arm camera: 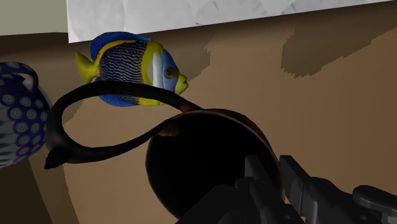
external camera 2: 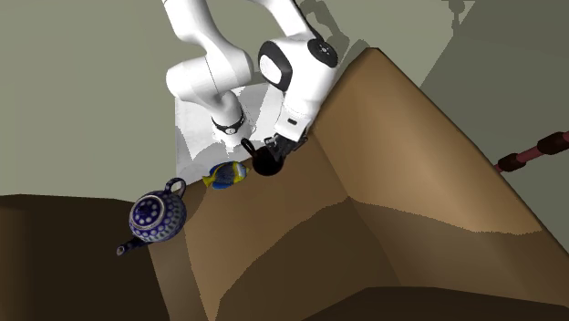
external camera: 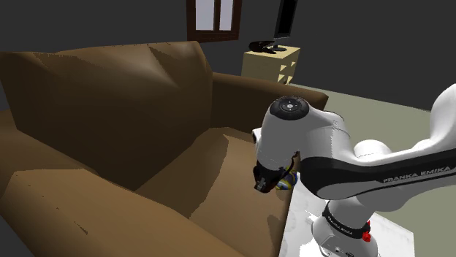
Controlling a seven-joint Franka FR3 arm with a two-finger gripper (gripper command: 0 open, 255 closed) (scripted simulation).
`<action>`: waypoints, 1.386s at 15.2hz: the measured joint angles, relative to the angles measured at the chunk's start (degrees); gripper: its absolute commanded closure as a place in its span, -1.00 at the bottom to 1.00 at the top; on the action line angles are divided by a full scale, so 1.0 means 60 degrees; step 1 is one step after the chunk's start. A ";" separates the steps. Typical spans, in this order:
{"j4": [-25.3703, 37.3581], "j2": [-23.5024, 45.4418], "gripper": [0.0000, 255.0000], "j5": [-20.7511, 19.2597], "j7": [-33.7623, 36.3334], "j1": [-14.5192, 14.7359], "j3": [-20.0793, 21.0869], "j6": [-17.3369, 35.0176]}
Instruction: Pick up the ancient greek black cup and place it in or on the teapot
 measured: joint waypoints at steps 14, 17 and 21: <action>0.1298 -0.0791 1.00 -0.0462 -0.0538 -0.0061 -0.0854 -0.2005; 0.1599 -0.0885 1.00 -0.0554 -0.0626 -0.0088 -0.0995 -0.2385; 0.2081 -0.0936 1.00 -0.0702 -0.0762 -0.0167 -0.1190 -0.2892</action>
